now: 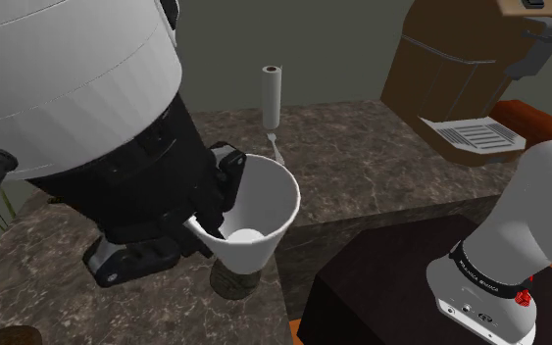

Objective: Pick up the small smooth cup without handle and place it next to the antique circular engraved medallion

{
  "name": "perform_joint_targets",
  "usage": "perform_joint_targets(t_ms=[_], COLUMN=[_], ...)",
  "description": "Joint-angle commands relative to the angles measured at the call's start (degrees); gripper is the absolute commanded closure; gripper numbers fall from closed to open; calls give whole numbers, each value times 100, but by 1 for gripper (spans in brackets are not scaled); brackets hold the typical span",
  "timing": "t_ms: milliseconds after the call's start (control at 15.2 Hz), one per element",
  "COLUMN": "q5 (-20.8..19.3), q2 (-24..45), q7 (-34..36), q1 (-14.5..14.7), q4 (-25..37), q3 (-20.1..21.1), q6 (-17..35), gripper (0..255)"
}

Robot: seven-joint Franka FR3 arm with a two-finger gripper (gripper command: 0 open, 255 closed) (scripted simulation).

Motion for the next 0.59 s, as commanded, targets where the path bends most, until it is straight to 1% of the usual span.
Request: perform_joint_targets(t_ms=[0,132,198,528], q5=[-498,-867,-1072,-1004], q2=[744,1328,1659,1578], q7=[472,767,897,945], q1=[467,1004,1333,1194], q4=[710,1387,1819,1315], q3=[79,15,-39,-63], q6=[-310,-612,-801,-373], gripper=[255,255,255,255])
